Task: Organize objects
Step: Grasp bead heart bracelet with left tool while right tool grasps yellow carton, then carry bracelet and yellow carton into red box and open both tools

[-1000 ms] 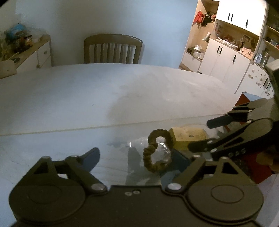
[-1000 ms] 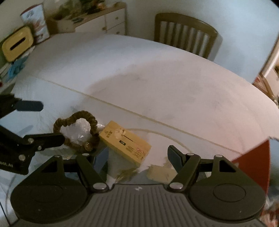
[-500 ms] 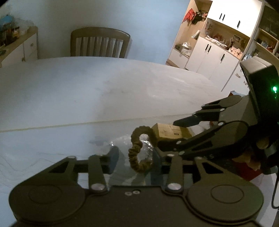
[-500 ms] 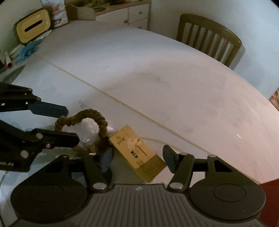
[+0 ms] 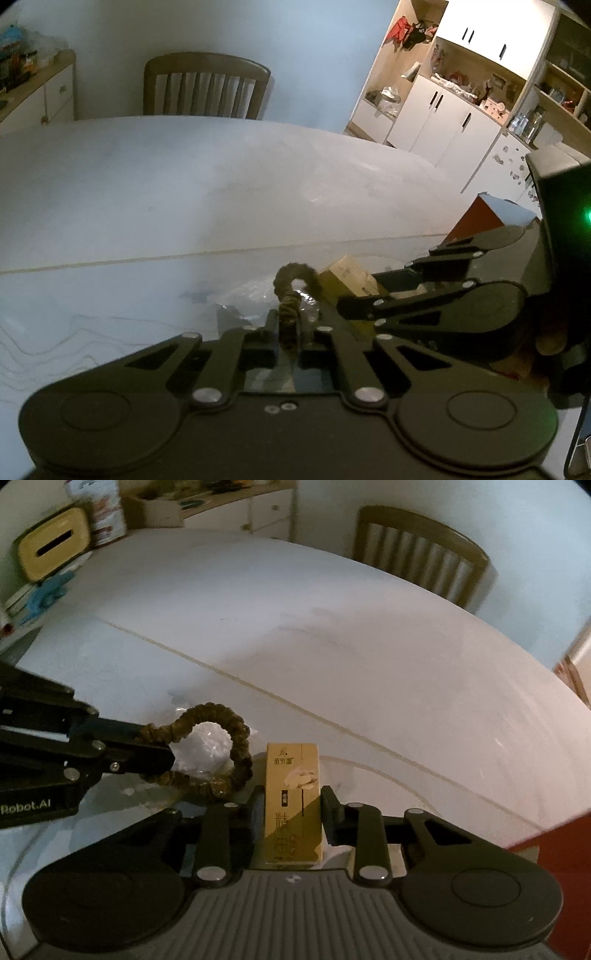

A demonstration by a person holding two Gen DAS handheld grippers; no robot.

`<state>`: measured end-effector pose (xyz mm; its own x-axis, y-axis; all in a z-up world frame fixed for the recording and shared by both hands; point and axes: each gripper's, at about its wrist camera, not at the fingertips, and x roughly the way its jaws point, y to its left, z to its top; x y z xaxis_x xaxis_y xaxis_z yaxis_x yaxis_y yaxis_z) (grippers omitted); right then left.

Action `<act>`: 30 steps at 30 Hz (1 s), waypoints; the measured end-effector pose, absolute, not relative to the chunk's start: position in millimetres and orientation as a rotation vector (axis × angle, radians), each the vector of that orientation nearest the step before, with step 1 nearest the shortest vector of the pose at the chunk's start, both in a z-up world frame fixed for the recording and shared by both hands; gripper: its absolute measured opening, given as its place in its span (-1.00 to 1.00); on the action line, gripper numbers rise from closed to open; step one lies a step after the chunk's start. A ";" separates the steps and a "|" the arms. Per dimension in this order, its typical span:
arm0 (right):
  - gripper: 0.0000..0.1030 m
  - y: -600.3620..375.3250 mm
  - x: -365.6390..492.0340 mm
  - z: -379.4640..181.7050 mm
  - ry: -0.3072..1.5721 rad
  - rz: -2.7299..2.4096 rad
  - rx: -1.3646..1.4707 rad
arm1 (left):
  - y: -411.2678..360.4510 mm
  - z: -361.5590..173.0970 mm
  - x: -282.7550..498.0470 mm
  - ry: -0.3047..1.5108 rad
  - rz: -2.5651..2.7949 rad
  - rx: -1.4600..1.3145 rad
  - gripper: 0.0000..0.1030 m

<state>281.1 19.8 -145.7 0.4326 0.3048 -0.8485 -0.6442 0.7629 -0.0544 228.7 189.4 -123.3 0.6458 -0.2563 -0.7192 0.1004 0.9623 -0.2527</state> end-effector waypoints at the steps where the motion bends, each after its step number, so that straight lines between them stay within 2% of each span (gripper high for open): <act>1: -0.43 18.1 279.5 -144.2 0.953 0.597 -0.386 | 187.9 -120.9 227.0 0.842 -0.206 -0.189 -0.89; 9: -0.43 -13.8 261.3 -117.4 0.962 0.527 -0.188 | 182.8 -101.7 213.6 0.847 -0.240 -0.236 -0.90; 21: -0.43 -72.1 206.3 -56.8 0.900 0.486 -0.101 | 151.0 -52.1 186.7 0.814 -0.343 -0.303 -0.90; 30: -0.43 -125.7 180.8 -21.7 0.874 0.445 -0.060 | 96.1 -10.9 180.7 0.749 -0.428 -0.296 -0.90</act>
